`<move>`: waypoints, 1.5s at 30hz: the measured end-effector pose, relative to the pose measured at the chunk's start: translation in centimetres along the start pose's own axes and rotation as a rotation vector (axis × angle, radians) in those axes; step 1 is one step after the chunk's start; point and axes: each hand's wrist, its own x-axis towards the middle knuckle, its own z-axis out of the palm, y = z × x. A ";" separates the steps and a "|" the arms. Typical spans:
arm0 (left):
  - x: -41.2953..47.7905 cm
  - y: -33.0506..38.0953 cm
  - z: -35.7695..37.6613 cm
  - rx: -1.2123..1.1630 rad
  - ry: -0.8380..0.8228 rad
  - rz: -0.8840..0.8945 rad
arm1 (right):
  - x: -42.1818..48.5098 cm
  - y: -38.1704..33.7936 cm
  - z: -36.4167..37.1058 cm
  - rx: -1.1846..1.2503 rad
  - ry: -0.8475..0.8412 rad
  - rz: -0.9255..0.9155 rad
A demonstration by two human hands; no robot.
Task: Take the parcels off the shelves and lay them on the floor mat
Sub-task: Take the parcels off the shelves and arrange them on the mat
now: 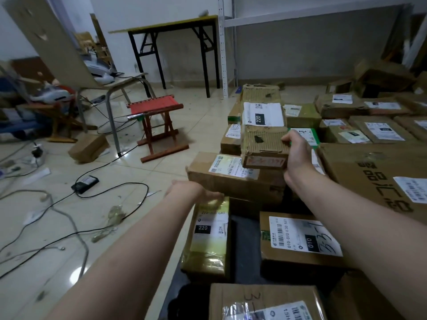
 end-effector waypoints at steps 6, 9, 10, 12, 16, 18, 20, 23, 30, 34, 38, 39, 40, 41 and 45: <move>-5.4 2.2 1.6 -0.095 -0.380 -0.079 | -0.5 1.3 1.7 -0.044 0.004 0.033; -5.8 1.7 -0.3 -0.084 -0.421 -0.111 | -0.3 1.8 2.0 -0.051 0.028 0.038; -5.6 1.1 -1.6 -0.078 -0.412 -0.113 | -0.2 1.9 2.0 -0.052 0.031 0.036; -5.1 -0.7 -4.3 -0.074 -0.354 -0.125 | 0.1 2.1 1.9 -0.049 0.038 0.035; -2.3 -4.1 -8.5 -0.145 -0.147 -0.204 | 1.4 2.4 1.7 0.016 0.071 0.035; -0.7 -4.6 -10.2 -0.079 -0.023 -0.218 | 2.4 2.2 1.7 0.074 0.093 0.033; 0.4 -4.1 -12.0 0.023 0.120 -0.227 | 3.6 2.1 1.4 0.124 0.105 0.021; 1.1 -1.5 -14.9 0.142 0.331 -0.236 | 4.9 2.5 0.8 0.111 0.126 0.013; 3.7 6.6 -16.7 0.157 0.734 -0.027 | 6.5 3.6 -0.1 0.116 0.164 0.010; 6.0 10.0 -15.2 -0.005 0.972 0.294 | 6.7 3.7 -0.7 0.202 0.209 0.005; 7.4 12.4 -13.4 -0.126 0.910 0.520 | 6.9 3.8 -1.7 0.249 0.253 0.003; 7.6 12.7 -12.8 -0.106 0.888 0.500 | 6.9 3.9 -1.9 0.251 0.263 0.005; 7.9 12.9 -12.3 -0.063 0.883 0.465 | 7.0 3.9 -2.1 0.248 0.270 0.011; 8.0 12.9 -11.9 -0.020 0.883 0.422 | 6.9 3.8 -2.2 0.240 0.270 0.021; 8.3 12.0 -11.4 0.013 0.769 0.198 | 7.0 3.7 -2.3 0.206 0.263 0.039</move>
